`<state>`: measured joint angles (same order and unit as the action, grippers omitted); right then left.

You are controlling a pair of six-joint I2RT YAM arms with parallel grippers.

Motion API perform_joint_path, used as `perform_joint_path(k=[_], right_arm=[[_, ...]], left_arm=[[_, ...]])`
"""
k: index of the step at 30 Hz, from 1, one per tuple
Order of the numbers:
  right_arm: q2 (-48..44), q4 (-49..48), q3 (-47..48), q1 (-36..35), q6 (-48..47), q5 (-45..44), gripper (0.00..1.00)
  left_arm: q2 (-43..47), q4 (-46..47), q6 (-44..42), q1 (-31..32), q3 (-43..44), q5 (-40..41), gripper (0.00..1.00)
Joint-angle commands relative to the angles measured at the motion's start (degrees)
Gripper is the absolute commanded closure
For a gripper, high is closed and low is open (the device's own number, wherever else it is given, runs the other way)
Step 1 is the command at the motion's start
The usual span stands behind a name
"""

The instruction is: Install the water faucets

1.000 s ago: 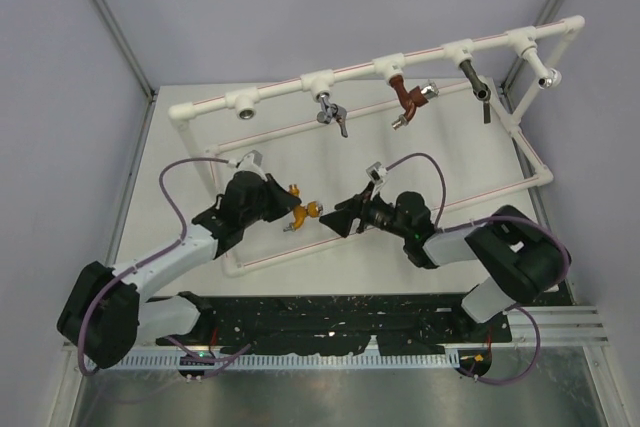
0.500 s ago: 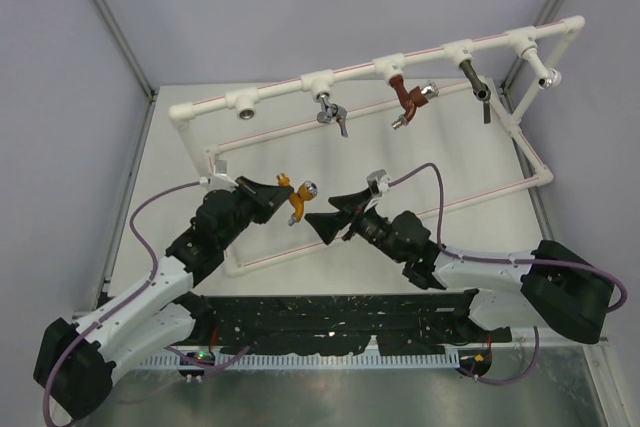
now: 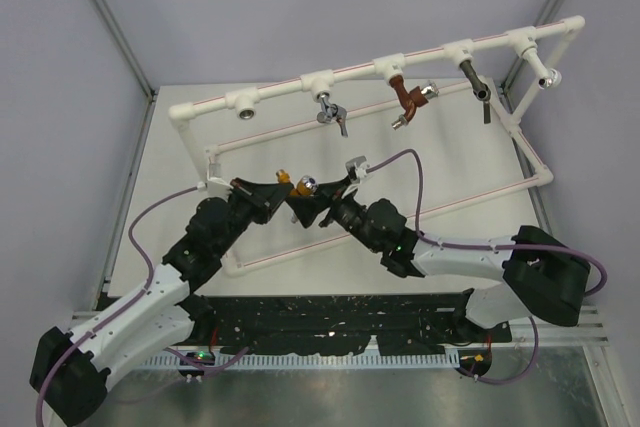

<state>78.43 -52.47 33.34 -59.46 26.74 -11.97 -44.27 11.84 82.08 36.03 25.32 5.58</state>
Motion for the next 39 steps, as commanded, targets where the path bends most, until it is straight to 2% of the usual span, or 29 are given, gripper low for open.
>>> perform_joint_path(k=[1,4,6,7,10,12,16,20,23,24,26,29,36,39], right_arm=[[1.5,0.9,3.9,-0.5,0.3,-1.6,0.29],[1.8,0.8,4.3,-0.5,0.3,-0.7,0.41],[1.9,1.0,4.3,-0.6,0.3,-0.1,0.53],[1.9,1.0,4.3,-0.6,0.4,0.2,0.63],[0.8,1.1,3.8,-0.5,-0.7,1.6,0.87],[-0.7,2.8,3.7,-0.6,-2.7,3.1,0.95],[-4.8,7.1,4.0,-0.5,-7.0,7.5,0.95],[-9.1,11.8,3.7,-0.3,-10.0,9.2,0.95],[-11.5,13.8,3.7,0.5,-11.6,11.1,0.95],[-12.5,15.6,3.7,0.9,-12.0,14.1,0.95],[-13.7,17.8,4.7,1.7,-12.9,17.7,0.95],[-15.8,22.1,6.9,2.1,-15.0,22.1,0.95],[-20.1,30.7,9.5,2.2,-19.0,25.1,0.95],[-21.4,33.3,10.7,2.1,-21.0,28.6,0.95]], left_arm=[[1.8,6.6,0.8,0.3,-1.3,2.0,1.0],[2.5,7.4,0.8,0.4,-2.2,2.7,1.0],[3.0,8.4,0.8,0.3,-2.9,3.2,0.99],[3.2,8.9,0.6,0.3,-3.2,3.4,0.97],[3.8,10.5,-1.0,0.3,-4.1,3.9,0.81],[5.2,10.3,-3.6,0.1,-4.4,4.1,0.64],[8.2,8.0,-9.8,-2.2,-4.9,0.1,0.38],[11.2,4.3,-17.5,-7.6,-4.0,-11.2,0.22],[12.2,0.9,-23.5,-11.5,-2.8,-19.9,0.18],[12.4,0.5,-25.4,-12.9,-2.6,-22.6,0.18],[12.5,1.5,-29.3,-16.1,-2.4,-29.6,0.17],[13.2,3.8,-38.1,-17.1,-0.9,-39.5,0.14],[14.6,-11.6,-64.1,-17.0,9.4,-55.0,0.11],[15.0,-17.4,-72.0,-17.1,12.2,-60.8,0.11]])
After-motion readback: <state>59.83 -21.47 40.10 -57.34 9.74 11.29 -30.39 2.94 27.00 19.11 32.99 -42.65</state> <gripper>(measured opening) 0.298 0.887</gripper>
